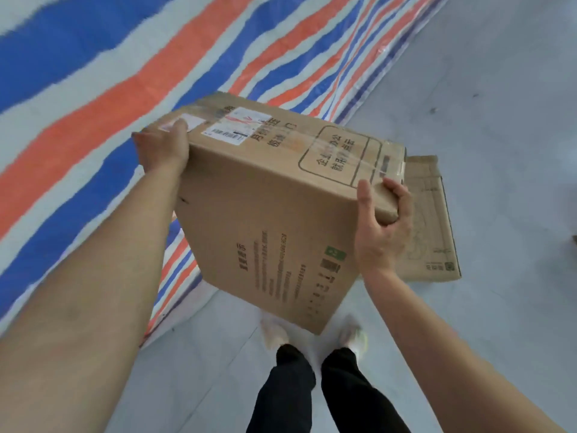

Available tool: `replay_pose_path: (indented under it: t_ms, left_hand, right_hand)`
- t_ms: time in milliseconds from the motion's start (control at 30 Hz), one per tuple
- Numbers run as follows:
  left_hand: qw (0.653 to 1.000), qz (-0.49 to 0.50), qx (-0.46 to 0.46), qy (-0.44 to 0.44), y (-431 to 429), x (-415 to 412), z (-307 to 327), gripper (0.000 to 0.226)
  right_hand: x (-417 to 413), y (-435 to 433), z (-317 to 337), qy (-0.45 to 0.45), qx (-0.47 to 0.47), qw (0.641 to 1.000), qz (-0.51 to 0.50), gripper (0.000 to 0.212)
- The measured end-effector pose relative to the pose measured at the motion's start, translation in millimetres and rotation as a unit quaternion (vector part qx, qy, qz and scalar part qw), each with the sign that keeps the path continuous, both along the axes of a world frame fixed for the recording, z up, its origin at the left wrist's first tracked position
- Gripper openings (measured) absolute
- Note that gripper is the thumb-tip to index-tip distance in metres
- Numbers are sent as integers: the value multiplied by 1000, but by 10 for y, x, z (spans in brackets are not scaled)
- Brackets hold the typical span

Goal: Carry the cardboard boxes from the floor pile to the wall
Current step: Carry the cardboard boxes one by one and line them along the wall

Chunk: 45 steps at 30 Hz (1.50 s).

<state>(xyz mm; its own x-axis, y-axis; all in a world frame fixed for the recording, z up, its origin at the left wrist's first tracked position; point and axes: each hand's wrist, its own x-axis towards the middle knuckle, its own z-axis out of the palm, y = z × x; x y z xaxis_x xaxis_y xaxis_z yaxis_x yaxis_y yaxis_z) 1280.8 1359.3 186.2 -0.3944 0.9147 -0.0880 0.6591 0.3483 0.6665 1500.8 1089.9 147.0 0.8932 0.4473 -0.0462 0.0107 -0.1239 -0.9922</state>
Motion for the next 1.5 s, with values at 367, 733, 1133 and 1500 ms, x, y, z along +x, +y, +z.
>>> replay_pose_path:
  t_ms: [367, 733, 1133, 1500]
  left_hand:
    - [974, 216, 36, -59, -2847, -1890, 1014, 69]
    - [809, 491, 272, -173, -7062, -5095, 2454, 70]
    - [537, 741, 389, -104, -11148, -7516, 2564, 59]
    - [315, 861, 400, 10, -14081, -9008, 2609, 65]
  right_hand:
    - [-920, -1102, 1335, -92, 30, 966, 238, 67]
    - [-4335, -3192, 2586, -65, 134, 846, 513, 57]
    - [-8419, -5533, 2960, -18, 189, 604, 774, 63]
    - [-11746, -8276, 2781, 64, 144, 376, 913, 48]
